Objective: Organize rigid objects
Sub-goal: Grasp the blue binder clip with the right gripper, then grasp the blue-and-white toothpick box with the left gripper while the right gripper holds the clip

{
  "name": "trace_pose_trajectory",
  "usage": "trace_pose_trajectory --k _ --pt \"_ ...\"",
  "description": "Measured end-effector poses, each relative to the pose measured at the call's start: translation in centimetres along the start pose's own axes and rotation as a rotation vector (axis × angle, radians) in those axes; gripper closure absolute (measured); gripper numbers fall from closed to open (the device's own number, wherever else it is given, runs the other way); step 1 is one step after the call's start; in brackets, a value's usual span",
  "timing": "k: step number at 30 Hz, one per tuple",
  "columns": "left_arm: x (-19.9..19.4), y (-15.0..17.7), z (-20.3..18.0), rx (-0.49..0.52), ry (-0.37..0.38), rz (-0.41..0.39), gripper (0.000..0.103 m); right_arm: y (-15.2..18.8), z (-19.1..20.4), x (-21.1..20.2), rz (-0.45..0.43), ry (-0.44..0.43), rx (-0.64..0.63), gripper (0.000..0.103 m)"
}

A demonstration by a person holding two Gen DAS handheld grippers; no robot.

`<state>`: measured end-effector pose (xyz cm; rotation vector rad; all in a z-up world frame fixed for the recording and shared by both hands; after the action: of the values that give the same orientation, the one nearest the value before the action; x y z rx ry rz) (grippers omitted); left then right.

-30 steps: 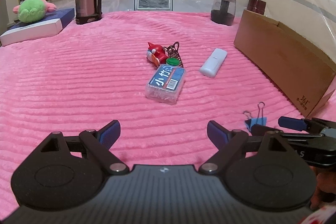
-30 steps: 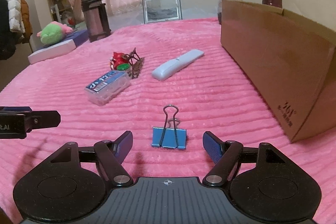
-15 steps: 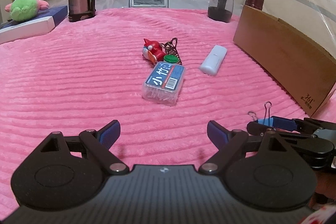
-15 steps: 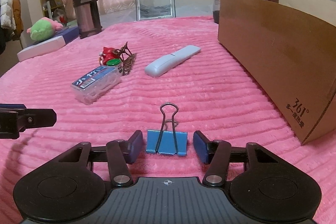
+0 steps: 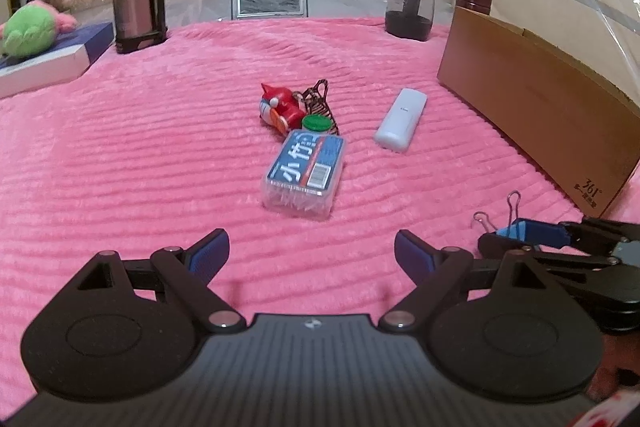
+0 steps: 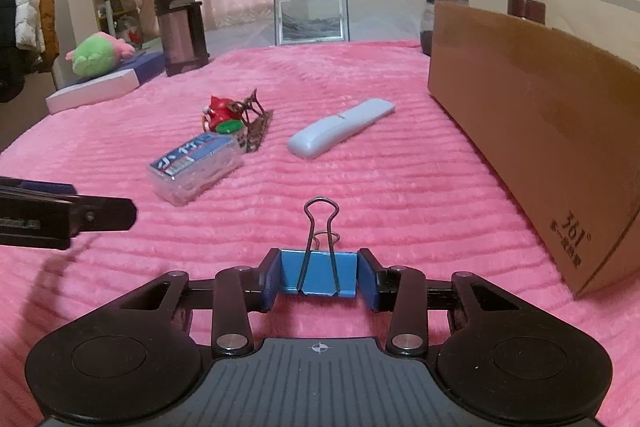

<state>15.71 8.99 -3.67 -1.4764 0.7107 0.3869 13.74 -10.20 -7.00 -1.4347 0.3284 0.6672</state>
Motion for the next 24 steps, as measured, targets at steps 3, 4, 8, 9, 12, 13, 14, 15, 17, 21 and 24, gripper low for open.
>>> trace_pose_trajectory --k 3,4,8,9,12,13,14,15,17,21,24 --pt "1.2 -0.9 0.1 0.020 0.003 0.000 0.016 -0.8 -0.1 -0.1 -0.019 -0.010 -0.005 0.066" --pt "1.7 -1.1 0.2 0.023 0.003 0.000 0.016 -1.0 -0.2 0.0 -0.023 -0.013 -0.005 0.066" --pt "3.6 -2.4 0.5 0.039 0.008 -0.010 0.016 -1.9 -0.5 0.4 -0.035 -0.022 -0.007 0.066" --pt "4.3 -2.7 0.7 0.044 0.010 -0.011 0.016 -2.0 -0.6 0.5 -0.036 -0.022 -0.008 0.066" --pt "6.2 -3.5 0.8 0.059 0.023 0.000 0.016 -2.4 -0.9 1.0 -0.037 -0.024 -0.008 0.066" --pt "6.9 -3.7 0.8 0.064 0.031 0.007 0.017 -2.5 -1.1 1.2 -0.036 -0.025 -0.006 0.066" --pt "7.5 -3.9 0.8 0.071 0.038 0.014 0.019 -2.6 -1.2 1.4 -0.033 -0.026 -0.006 0.066" --pt "8.3 -4.0 0.7 0.082 0.045 0.027 0.020 -2.6 -1.3 1.6 -0.031 -0.026 -0.006 0.066" --pt "9.5 -4.0 0.5 0.099 0.044 0.047 0.024 -2.6 -1.5 1.9 -0.026 -0.027 -0.006 0.066" --pt "11.0 -4.1 0.2 0.115 0.041 0.076 0.036 -2.8 -1.9 2.5 -0.019 -0.033 -0.001 0.066" --pt "11.3 -4.2 0.3 0.106 0.032 0.079 0.042 -2.9 -2.2 2.8 -0.016 -0.037 -0.001 0.066"
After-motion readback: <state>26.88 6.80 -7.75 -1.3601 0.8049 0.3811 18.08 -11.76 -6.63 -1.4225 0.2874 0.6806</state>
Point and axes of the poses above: each gripper's, at about its wrist camera, not at the fingertips, and x roughly the way its jaws point, z to its left, y to its underside, the point moved 2 cm from there along x, roughly the way its jaws point, and after that the axes turned 1 degree about -x, right-handed, at the moved point
